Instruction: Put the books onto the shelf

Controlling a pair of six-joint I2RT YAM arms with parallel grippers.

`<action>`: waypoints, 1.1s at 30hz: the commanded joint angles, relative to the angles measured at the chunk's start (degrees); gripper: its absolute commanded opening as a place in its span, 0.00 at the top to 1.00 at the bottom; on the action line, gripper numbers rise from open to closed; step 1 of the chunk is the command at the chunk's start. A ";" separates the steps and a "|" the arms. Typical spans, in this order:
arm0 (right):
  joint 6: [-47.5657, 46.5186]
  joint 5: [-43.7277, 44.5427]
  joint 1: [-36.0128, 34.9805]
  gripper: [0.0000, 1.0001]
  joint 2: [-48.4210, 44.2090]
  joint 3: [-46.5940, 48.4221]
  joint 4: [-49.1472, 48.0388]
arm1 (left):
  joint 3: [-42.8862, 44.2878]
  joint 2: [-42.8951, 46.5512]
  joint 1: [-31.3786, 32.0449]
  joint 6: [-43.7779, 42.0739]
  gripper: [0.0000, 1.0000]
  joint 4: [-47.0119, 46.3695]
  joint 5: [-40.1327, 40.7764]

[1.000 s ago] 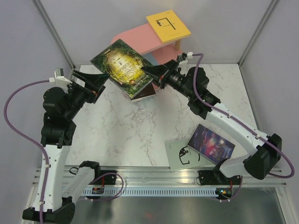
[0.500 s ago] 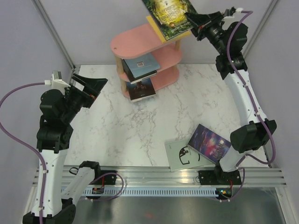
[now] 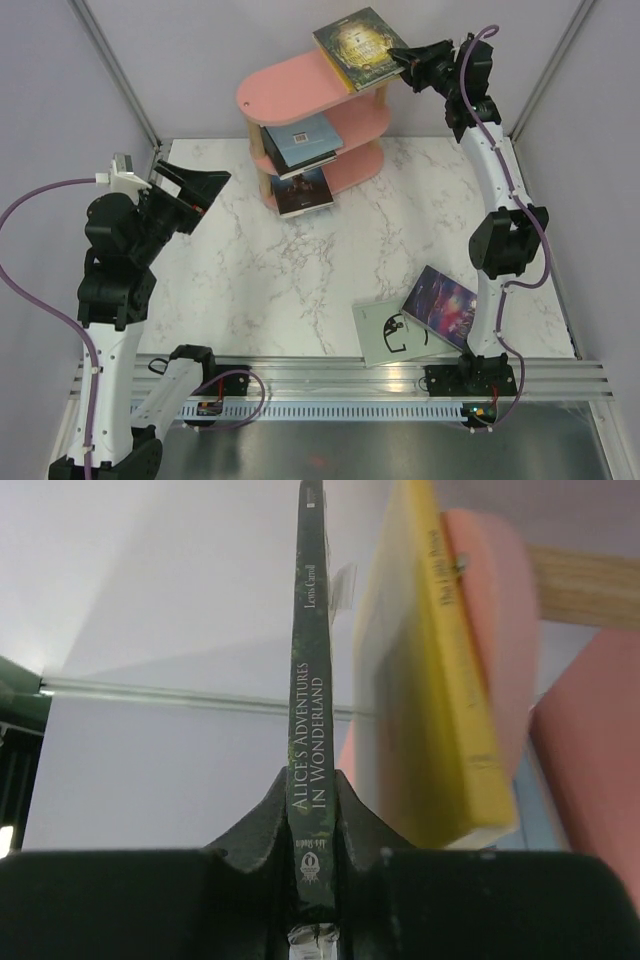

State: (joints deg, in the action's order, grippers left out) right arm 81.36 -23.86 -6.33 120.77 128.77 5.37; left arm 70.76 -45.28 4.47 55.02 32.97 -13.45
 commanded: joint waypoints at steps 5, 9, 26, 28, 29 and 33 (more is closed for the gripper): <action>3.10 4.70 0.70 1.00 2.54 7.02 -7.30 | 1.04 -1.13 -0.43 -4.04 0.02 -0.19 2.11; 2.75 4.35 0.44 0.84 3.33 7.02 -7.74 | 2.36 -2.53 -0.51 -4.93 0.01 -0.28 2.38; -3.58 -7.51 2.99 0.02 -0.54 0.96 2.36 | 1.75 -7.19 -0.60 -2.21 0.04 -1.86 -1.22; -4.45 -9.62 3.43 0.02 -0.62 0.52 5.00 | 1.92 -7.37 -0.60 -1.59 0.05 -2.12 -1.66; -4.89 -10.15 3.60 0.02 -0.71 0.26 5.79 | 1.84 -7.54 -0.60 -1.41 0.05 -2.21 -1.84; -6.30 -12.44 4.04 0.02 -0.62 0.17 9.83 | 1.66 -7.63 -0.60 -0.89 0.07 -2.30 -2.72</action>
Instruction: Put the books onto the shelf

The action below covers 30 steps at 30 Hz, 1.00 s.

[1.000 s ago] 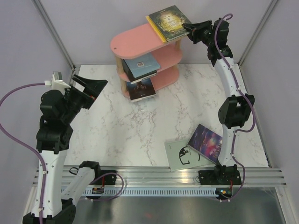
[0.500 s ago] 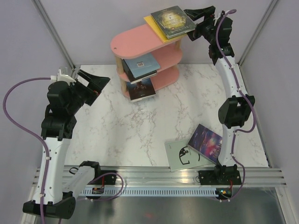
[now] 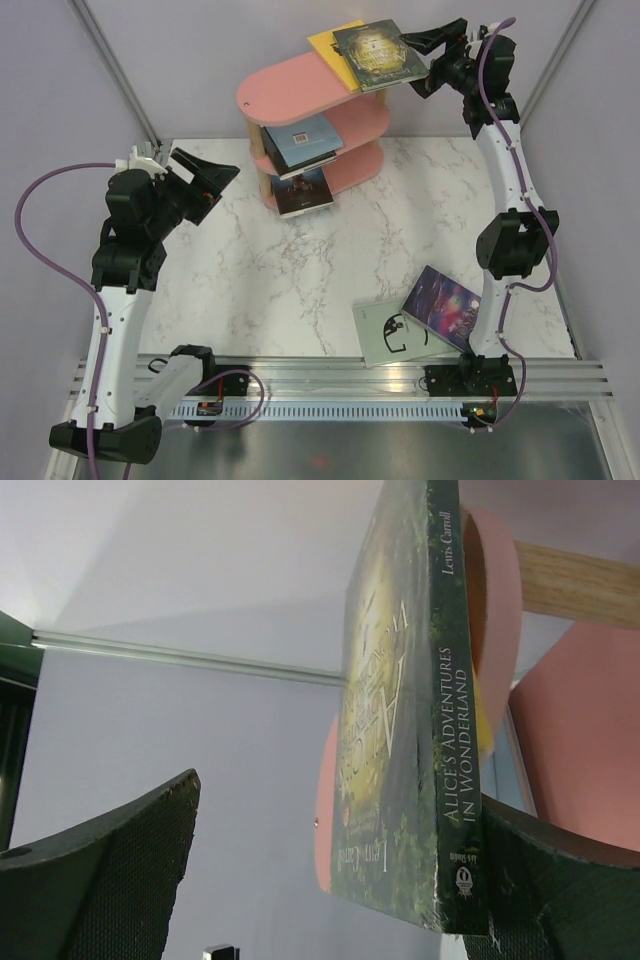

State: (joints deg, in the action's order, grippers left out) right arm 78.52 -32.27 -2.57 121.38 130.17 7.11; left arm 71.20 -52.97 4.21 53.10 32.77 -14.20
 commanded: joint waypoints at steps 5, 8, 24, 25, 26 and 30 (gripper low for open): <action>-6.01 -5.60 0.98 0.02 -2.11 -1.67 10.99 | -0.18 0.76 -0.34 2.09 0.08 -2.28 -2.41; -6.10 -7.36 1.51 0.02 -1.94 -1.94 11.60 | -0.53 0.94 -0.34 2.88 0.09 -2.36 -2.68; -6.46 -9.21 5.29 0.02 -5.54 -3.52 11.17 | -2.03 1.29 -0.34 4.73 0.12 -2.63 -4.96; -6.36 -9.47 5.38 0.02 -5.72 -3.69 10.91 | -2.12 1.38 -0.34 4.82 0.12 -2.63 -4.96; -6.19 -9.39 5.29 0.02 -5.81 -3.69 10.47 | -2.20 1.47 -0.25 4.82 0.13 -2.72 -5.05; -5.48 -9.74 5.29 0.13 -6.33 -3.87 9.41 | -2.47 1.82 -0.25 4.99 0.13 -2.63 -5.31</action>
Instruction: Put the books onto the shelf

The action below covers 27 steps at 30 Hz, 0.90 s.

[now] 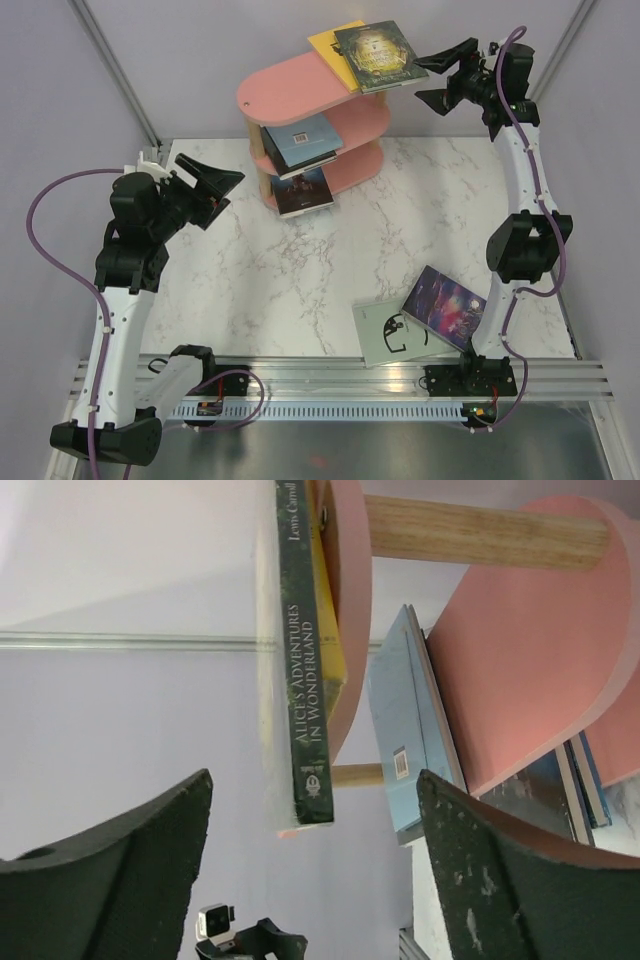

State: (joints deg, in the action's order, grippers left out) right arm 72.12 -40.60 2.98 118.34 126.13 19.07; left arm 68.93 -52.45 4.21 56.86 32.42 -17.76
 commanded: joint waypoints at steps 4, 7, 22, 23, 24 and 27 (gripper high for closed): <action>1.45 -1.50 -0.26 0.41 -3.38 -0.09 -3.42 | -0.46 1.38 -0.34 1.23 0.13 -2.37 -1.84; 1.62 -1.50 -0.26 0.65 -3.30 -0.27 -3.95 | -0.63 1.56 -0.34 1.50 0.13 -2.28 -1.84; 4.35 -0.62 -1.84 1.00 2.68 7.37 -4.57 | -0.81 0.68 -0.34 1.41 0.14 -2.28 -2.19; 4.61 -0.53 -2.19 1.00 3.46 8.25 -4.57 | -0.81 0.50 -0.34 1.41 0.14 -2.45 -2.19; 4.96 -0.27 -2.71 1.00 3.82 8.52 -4.83 | -0.72 0.42 -0.34 1.32 0.14 -2.45 -2.19; 5.58 0.17 -4.29 1.00 4.44 8.61 -5.53 | -0.63 0.24 -0.34 1.06 0.14 -2.54 -2.28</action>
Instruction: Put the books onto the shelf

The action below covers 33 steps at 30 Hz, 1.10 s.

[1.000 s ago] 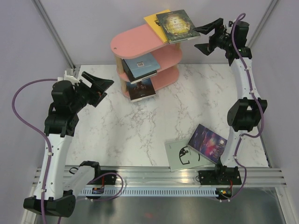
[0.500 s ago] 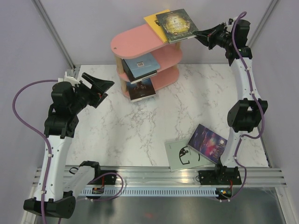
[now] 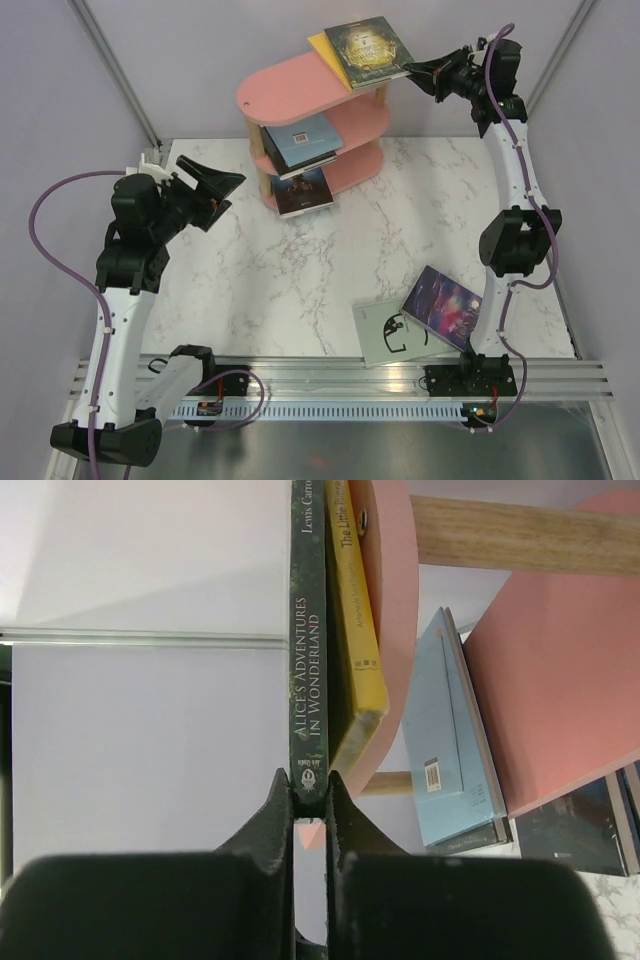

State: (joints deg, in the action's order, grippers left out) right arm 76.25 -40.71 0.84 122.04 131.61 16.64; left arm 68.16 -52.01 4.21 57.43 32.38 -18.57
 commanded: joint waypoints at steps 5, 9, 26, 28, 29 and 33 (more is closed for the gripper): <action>2.85 1.07 -3.21 0.96 1.88 3.30 -4.51 | 0.04 -0.29 -0.34 0.23 0.14 -2.50 -1.65; 2.77 1.16 -3.13 0.41 1.71 3.13 -4.78 | 0.13 -0.29 -0.34 0.05 0.14 -2.59 -2.09; -15.56 0.00 6.80 0.02 -17.88 -22.10 8.69 | -1.53 -0.11 0.79 -3.11 0.07 -3.90 -8.05; -23.03 6.31 5.75 0.02 -22.16 -25.94 19.28 | -2.85 -0.81 2.81 -3.20 0.08 -4.69 -8.59; -24.03 8.00 5.49 0.02 -23.76 -32.32 20.70 | -4.25 -1.07 6.30 -3.20 0.08 -5.83 -8.24; -25.88 11.17 3.56 0.02 -30.44 -47.47 24.04 | -5.75 -5.37 17.83 -3.02 0.08 -6.89 -5.17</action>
State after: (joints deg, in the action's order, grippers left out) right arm 56.90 -33.82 6.39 94.13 91.53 31.94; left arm 63.61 -54.59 15.73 56.49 28.40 -23.29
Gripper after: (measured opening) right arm 0.982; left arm 0.922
